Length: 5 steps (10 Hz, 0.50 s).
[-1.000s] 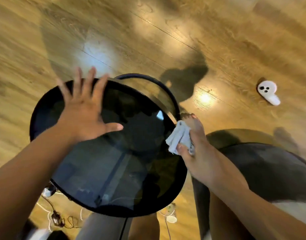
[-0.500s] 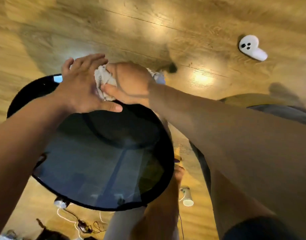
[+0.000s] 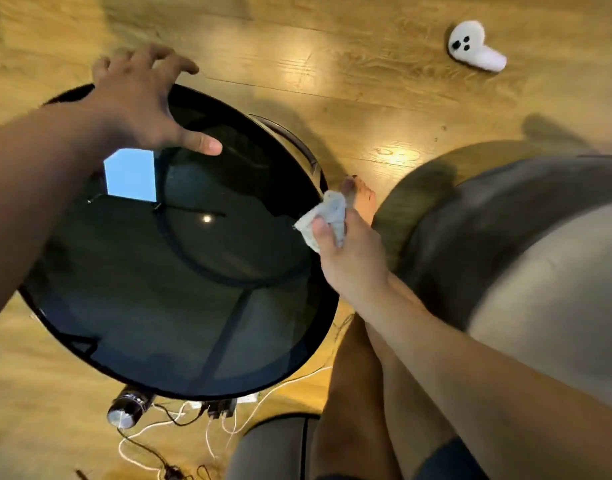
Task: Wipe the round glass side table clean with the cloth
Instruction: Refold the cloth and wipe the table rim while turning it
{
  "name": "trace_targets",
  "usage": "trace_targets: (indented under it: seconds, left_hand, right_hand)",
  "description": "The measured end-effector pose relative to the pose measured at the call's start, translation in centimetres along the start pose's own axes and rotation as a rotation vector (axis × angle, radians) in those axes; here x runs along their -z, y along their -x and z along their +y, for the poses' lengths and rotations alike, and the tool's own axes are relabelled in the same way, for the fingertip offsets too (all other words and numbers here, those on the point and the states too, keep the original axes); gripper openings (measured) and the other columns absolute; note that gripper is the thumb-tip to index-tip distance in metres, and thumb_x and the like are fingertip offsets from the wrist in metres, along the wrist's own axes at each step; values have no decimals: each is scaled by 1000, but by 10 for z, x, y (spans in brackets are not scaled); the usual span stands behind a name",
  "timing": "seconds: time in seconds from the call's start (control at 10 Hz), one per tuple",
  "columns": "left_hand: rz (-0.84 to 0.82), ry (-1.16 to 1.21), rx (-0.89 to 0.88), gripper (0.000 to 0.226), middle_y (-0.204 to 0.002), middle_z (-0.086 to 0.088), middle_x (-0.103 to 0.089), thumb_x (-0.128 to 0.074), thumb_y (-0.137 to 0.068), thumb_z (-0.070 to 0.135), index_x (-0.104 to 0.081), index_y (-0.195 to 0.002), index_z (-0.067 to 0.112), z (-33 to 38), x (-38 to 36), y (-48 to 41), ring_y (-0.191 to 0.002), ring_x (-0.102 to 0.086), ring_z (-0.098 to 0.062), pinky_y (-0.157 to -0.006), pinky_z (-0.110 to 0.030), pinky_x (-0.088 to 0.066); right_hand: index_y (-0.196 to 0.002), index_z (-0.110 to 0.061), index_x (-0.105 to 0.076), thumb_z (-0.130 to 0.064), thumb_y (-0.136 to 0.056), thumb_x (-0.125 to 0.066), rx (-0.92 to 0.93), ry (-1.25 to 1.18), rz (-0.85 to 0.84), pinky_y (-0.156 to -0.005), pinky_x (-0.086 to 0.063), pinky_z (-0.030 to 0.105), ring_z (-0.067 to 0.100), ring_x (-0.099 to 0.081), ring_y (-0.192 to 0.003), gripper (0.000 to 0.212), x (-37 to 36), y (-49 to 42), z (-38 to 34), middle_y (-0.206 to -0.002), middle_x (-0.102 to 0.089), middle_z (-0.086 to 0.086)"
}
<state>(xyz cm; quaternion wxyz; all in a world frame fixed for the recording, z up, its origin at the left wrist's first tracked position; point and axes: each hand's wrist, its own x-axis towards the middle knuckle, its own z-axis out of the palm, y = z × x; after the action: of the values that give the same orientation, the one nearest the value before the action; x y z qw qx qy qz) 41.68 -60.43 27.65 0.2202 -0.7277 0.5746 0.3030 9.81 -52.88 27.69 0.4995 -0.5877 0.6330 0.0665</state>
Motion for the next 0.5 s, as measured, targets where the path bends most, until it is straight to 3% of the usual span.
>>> trace_targets:
  seconds: [0.1, 0.2, 0.3, 0.4, 0.5]
  left_hand:
    - [30, 17, -28, 111, -156, -10, -28, -62, -51, 81, -31, -145, 31, -7, -6, 3, -142, -23, -46, -113, -64, -20]
    - [72, 59, -48, 99, -149, -16, -39, -76, -59, 68, -34, -139, 26, -11, -13, -1, -137, -36, -42, -109, -60, -35]
    - [16, 161, -34, 102, -146, -19, -45, -78, -58, 69, -35, -138, 23, -6, -14, -1, -133, -44, -40, -105, -60, -41]
    - [-111, 163, 31, 112, -139, -19, -54, -81, -45, 75, -45, -137, 21, 1, 9, -3, -127, -52, -42, -102, -54, -41]
    - [-116, 158, 13, 101, -134, -19, -58, -85, -51, 65, -50, -134, 22, 12, 18, -6, -121, -55, -41, -98, -54, -41]
  right_hand:
    - [-128, -22, -54, -54, -95, -41, 207, 63, -26, -81, -47, 30, 19, -61, -102, 47, 5, -51, -44, -114, -65, 1]
    - [-120, -24, -61, -54, -92, -49, 378, 36, -74, -69, -38, 22, 13, -62, -96, 43, 6, -98, -80, -101, -66, -7]
    - [-111, -20, -65, -49, -89, -57, 322, -259, 2, -68, -45, 22, 9, -64, -89, 38, 6, -81, -47, -95, -67, -10]
    - [-112, -16, -62, -39, -93, -59, -62, -525, 118, -73, -45, 9, -8, -59, -89, 30, -32, 39, 35, -95, -63, -15]
    - [-121, -26, -53, -36, -97, -52, -317, -624, 59, -71, -43, 4, -3, -61, -96, 26, -58, 111, 60, -101, -62, -12]
